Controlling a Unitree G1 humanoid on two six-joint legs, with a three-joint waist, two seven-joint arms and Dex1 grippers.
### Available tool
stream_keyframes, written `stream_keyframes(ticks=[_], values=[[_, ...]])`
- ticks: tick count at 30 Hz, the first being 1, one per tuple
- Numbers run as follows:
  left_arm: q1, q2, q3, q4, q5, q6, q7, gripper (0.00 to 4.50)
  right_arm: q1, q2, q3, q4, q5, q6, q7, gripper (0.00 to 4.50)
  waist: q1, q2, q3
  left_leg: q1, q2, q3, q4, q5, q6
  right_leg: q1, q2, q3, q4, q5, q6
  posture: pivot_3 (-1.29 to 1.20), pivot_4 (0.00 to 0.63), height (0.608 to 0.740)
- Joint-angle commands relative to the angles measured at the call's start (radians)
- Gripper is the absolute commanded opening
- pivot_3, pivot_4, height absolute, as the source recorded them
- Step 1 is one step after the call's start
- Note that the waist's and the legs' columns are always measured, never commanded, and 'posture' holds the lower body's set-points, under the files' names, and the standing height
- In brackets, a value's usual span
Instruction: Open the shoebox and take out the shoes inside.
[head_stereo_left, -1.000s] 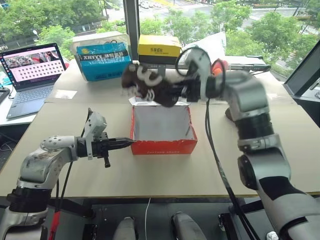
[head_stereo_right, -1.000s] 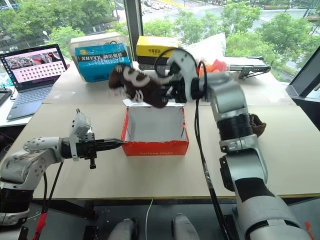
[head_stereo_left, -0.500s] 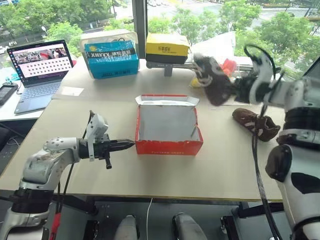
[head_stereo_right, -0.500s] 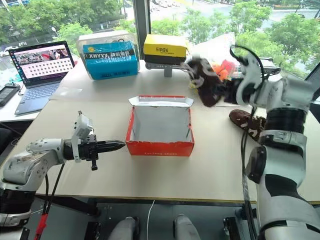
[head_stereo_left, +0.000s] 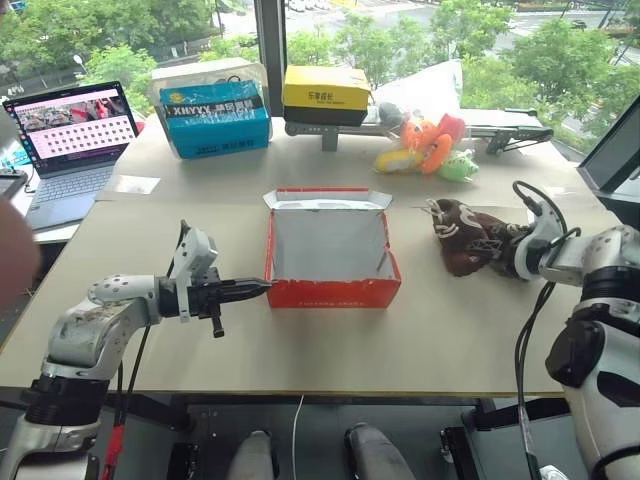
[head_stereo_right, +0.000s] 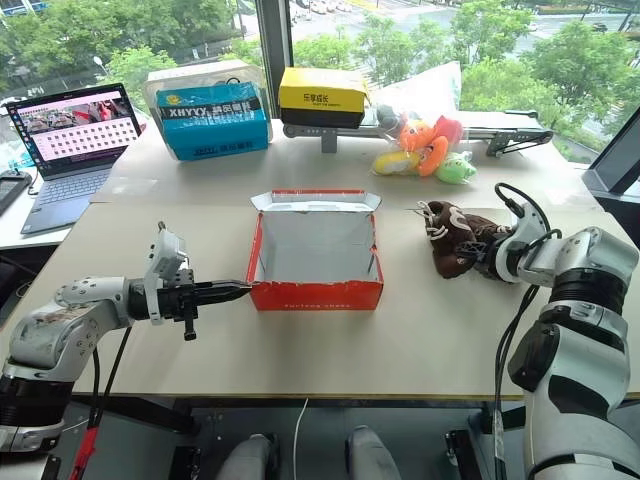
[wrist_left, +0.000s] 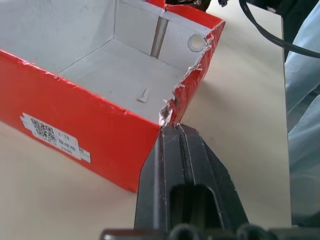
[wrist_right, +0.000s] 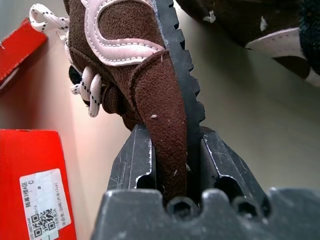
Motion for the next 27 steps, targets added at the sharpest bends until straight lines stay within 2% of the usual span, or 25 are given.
stream_keyframes(ticks=[1, 3, 6, 12, 14, 18, 22, 27], values=[[-0.015, 0.007, 0.015, -0.009, -0.005, -0.014, -0.008, 0.0, 0.026, -0.026, -0.017, 0.046, 0.007, -0.059, -0.048, 0.77, 0.001, 0.0, 0.0, 0.0, 0.0, 0.0, 0.001, 0.0, 0.0, 0.001, 0.0, 0.0, 0.0, 0.0, 0.001, 0.0, 0.15, 0.716], [-0.015, 0.007, 0.015, -0.01, -0.004, -0.015, -0.008, 0.0, 0.031, -0.029, -0.011, 0.06, 0.009, -0.074, -0.057, 0.77, 0.0, 0.0, 0.0, 0.002, 0.0, 0.0, 0.003, 0.0, 0.0, 0.004, 0.0, 0.0, -0.001, 0.001, 0.003, 0.0, 0.15, 0.716], [-0.017, 0.007, 0.015, -0.01, -0.006, -0.013, -0.008, 0.0, 0.039, -0.035, -0.017, 0.071, 0.011, -0.098, -0.09, 1.93, 0.003, 0.0, 0.0, 0.008, 0.0, 0.0, 0.005, 0.0, 0.0, 0.013, 0.0, 0.0, -0.004, 0.002, 0.005, 0.0, 0.15, 0.716], [-0.022, 0.006, 0.015, -0.008, -0.009, -0.01, -0.011, 0.0, 0.065, -0.058, 0.118, -0.018, -0.051, -0.122, -0.088, 3.93, 0.001, 0.0, 0.0, 0.008, 0.0, 0.0, 0.006, 0.0, 0.0, 0.014, 0.0, 0.001, -0.005, -0.001, -0.001, 0.0, 0.15, 0.716], [-0.022, 0.005, 0.013, -0.009, -0.01, -0.008, -0.011, 0.0, 0.078, -0.067, 0.16, -0.067, -0.066, -0.124, -0.084, 3.93, 0.001, 0.0, 0.0, 0.008, 0.0, 0.0, 0.006, 0.0, 0.0, 0.014, 0.0, 0.001, -0.004, 0.002, 0.005, 0.0, 0.15, 0.716], [-0.023, 0.006, 0.014, -0.011, -0.012, -0.006, -0.013, 0.0, 0.11, -0.083, 0.227, -0.201, -0.088, -0.112, -0.096, 3.93, 0.006, 0.0, 0.0, 0.008, 0.0, 0.0, 0.006, 0.0, 0.0, 0.014, 0.0, 0.001, -0.004, 0.002, 0.005, 0.0, 0.15, 0.716], [-0.015, 0.012, 0.02, -0.009, -0.007, -0.014, -0.017, 0.0, 0.16, -0.116, 0.297, -0.486, -0.079, -0.018, -0.06, 3.93, 0.012, 0.001, 0.0, 0.007, 0.0, 0.0, 0.006, 0.0, 0.0, 0.013, -0.001, 0.001, -0.005, 0.003, 0.006, 0.0, 0.15, 0.716], [-0.005, 0.01, 0.04, -0.008, -0.01, -0.012, 0.001, 0.0, 0.213, -0.138, 0.298, -0.743, -0.018, 0.12, -0.02, 3.93, 0.007, 0.001, 0.001, 0.005, 0.001, 0.0, 0.006, 0.0, 0.0, 0.01, 0.0, 0.001, -0.004, 0.002, 0.005, 0.0, 0.15, 0.716]])
